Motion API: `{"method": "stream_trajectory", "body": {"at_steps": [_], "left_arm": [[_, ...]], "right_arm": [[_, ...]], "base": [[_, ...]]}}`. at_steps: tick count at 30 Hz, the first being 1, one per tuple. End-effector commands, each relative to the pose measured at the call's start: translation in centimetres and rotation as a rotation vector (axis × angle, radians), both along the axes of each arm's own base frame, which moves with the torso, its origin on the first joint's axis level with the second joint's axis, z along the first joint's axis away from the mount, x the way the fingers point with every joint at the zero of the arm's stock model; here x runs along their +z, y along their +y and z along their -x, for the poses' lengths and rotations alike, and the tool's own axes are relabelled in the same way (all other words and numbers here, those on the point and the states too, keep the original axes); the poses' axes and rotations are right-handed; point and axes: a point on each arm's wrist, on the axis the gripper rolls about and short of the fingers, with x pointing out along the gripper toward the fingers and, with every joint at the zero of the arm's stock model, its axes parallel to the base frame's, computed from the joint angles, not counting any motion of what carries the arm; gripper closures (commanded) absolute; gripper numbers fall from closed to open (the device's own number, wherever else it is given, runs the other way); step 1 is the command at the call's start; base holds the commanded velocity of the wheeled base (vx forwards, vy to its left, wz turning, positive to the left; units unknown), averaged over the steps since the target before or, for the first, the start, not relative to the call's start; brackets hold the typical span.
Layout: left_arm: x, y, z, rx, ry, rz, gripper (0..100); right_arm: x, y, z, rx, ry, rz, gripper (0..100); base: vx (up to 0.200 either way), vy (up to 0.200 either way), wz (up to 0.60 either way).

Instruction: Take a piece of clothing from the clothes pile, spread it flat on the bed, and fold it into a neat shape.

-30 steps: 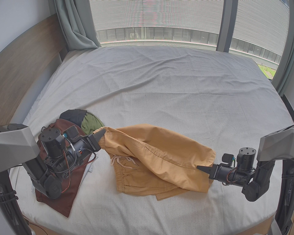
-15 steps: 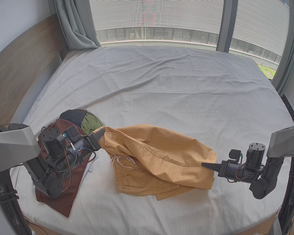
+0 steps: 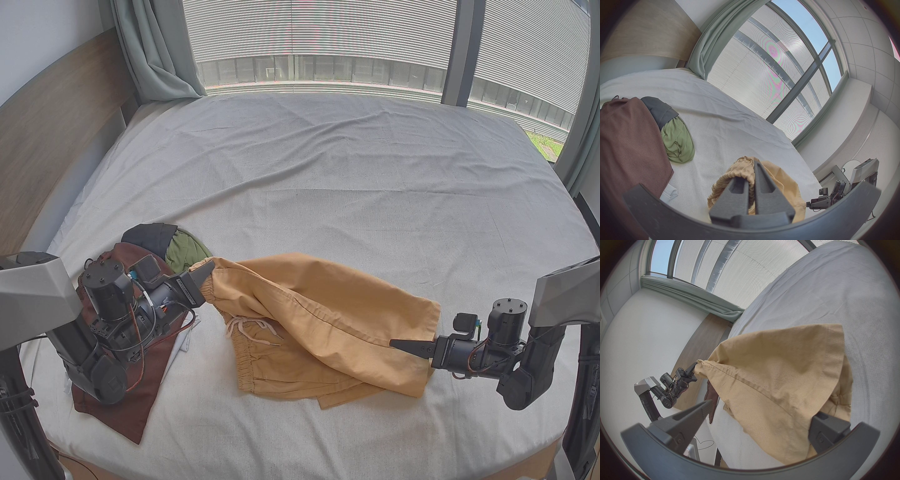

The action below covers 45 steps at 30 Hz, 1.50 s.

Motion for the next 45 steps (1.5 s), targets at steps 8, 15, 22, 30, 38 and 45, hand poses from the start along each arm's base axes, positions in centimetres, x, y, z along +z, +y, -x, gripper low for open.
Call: {"method": "stream_trajectory", "body": {"at_steps": [8,15,22,30,38,45], "left_arm": [[0.1,0.0,0.0,0.0,-0.004,0.001,100],[0.1,0.0,0.0,0.0,-0.003,0.002,100],[0.1,0.0,0.0,0.0,-0.003,0.002,100],[0.0,0.0,0.0,0.0,0.0,0.001,100],[0.1,0.0,0.0,0.0,-0.003,0.002,100],[0.1,0.0,0.0,0.0,-0.003,0.002,100]], "right_arm": [[-0.8,0.7,-0.4,0.019,0.01,0.004,0],[-1.7,1.3,-0.7,0.031,0.018,0.011,0],[-3.0,1.1,-1.1,0.025,0.036,0.027,0],[-2.9,1.4,-1.2,0.033,0.025,0.026,0],[-2.9,1.7,-1.2,0.042,0.02,0.025,100],[-2.8,1.7,-1.3,0.041,0.012,0.024,100]], "base": [[0.0,0.0,0.0],[0.0,0.0,0.0],[0.0,0.0,0.0],[0.0,0.0,0.0],[0.0,0.0,0.0],[0.0,0.0,0.0]]}}
